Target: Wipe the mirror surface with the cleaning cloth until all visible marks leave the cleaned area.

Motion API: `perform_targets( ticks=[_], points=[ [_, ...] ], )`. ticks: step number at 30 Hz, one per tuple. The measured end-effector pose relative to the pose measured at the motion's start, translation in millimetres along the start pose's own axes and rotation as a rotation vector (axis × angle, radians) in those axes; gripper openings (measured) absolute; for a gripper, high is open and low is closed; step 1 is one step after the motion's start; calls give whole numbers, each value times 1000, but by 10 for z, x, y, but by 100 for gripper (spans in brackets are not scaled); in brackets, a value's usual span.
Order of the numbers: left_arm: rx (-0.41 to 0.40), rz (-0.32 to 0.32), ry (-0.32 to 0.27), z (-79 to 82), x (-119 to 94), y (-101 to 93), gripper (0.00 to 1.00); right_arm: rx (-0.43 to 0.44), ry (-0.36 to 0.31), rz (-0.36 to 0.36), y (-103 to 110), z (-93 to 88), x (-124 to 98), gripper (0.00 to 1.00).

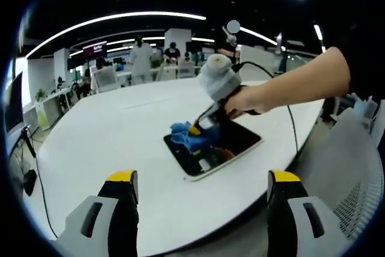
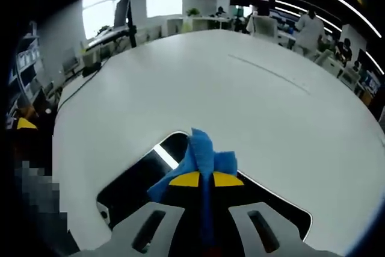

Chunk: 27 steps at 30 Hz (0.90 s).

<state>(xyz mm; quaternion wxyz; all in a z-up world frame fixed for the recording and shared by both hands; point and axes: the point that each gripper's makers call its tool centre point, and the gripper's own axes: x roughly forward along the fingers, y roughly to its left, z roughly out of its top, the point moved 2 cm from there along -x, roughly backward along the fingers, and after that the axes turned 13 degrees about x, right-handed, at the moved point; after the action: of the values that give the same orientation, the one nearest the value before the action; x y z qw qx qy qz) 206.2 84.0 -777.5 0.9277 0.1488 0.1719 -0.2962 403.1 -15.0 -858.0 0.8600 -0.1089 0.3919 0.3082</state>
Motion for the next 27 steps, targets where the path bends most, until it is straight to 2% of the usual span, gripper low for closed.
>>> perform_targets(
  ticks=[6, 27],
  points=[
    [0, 0, 0, 0, 1, 0, 88, 12, 6, 35, 84, -67, -67, 0],
    [0, 0, 0, 1, 2, -5, 87, -47, 18, 111, 436, -360, -350, 0]
  ],
)
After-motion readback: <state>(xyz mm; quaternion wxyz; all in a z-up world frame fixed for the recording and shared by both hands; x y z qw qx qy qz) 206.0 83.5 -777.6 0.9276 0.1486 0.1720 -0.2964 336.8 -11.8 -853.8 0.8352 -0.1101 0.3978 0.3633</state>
